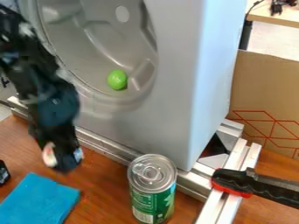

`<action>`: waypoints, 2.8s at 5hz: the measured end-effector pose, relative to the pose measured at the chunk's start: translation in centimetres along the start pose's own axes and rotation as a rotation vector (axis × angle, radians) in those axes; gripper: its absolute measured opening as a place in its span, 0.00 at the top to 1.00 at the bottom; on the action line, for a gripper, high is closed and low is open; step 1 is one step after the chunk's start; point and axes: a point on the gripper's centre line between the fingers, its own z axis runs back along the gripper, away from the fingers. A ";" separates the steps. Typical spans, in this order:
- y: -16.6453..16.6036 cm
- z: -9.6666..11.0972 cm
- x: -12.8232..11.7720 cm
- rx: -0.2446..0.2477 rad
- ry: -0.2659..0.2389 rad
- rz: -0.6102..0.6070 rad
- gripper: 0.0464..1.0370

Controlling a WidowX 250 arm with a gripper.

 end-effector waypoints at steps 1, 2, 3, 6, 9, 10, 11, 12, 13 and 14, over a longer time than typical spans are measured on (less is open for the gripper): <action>1.5 2.0 2.5 -0.007 -0.129 0.114 0.40; 2.6 3.0 3.8 0.072 -0.230 0.223 0.40; 1.9 3.7 6.8 0.094 -0.383 0.259 0.40; 3.5 3.6 12.9 0.141 -0.442 0.403 0.40; 9.2 2.7 14.8 0.230 -0.340 0.512 0.40; 10.0 1.0 15.2 0.218 -0.310 0.514 0.40; 9.3 0.6 15.7 0.211 -0.312 0.496 0.33; 8.7 0.6 15.5 0.196 -0.324 0.487 0.10; 8.4 1.0 14.6 0.153 -0.330 0.508 0.06; 8.1 1.5 14.2 0.128 -0.348 0.508 0.05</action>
